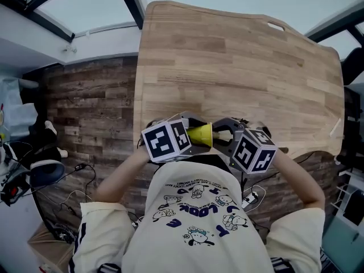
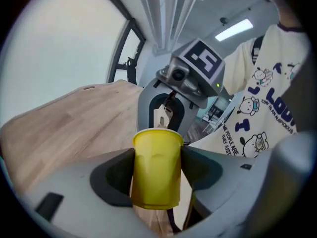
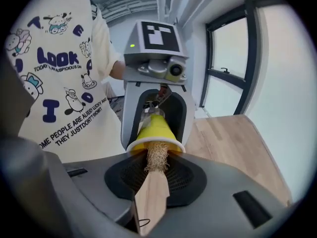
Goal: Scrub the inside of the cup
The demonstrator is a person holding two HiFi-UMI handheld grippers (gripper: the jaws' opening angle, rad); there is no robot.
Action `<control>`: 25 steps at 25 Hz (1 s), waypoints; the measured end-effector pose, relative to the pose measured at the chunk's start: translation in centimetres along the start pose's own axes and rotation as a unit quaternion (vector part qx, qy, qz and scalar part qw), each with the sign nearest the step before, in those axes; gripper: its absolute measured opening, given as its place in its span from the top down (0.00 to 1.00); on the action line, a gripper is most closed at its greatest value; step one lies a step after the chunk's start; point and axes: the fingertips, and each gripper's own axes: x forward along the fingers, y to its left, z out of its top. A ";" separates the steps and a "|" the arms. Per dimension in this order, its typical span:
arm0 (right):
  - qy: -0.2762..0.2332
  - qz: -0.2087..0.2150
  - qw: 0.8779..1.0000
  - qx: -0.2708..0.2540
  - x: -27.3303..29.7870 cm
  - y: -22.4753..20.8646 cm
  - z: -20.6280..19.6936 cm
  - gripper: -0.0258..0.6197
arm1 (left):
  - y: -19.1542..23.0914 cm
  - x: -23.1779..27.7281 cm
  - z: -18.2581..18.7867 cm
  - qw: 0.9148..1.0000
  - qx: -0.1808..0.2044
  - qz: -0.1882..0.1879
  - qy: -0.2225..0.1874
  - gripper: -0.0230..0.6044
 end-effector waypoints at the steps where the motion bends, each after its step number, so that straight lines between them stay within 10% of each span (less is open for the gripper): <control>1: 0.003 -0.004 1.000 -0.014 0.1 0.1 0.0 0.84 | 0.0 -0.1 0.0 1.000 -0.016 -0.013 -0.010 0.49; 7: 0.017 -0.023 0.995 -0.095 -0.1 0.6 0.3 0.84 | -0.7 -0.4 0.1 0.990 -0.087 -0.094 -0.059 0.49; 25: 0.015 -0.105 0.957 -0.269 -1.5 0.7 1.3 0.84 | -1.1 -1.6 1.3 0.963 -0.134 -0.204 -0.115 0.48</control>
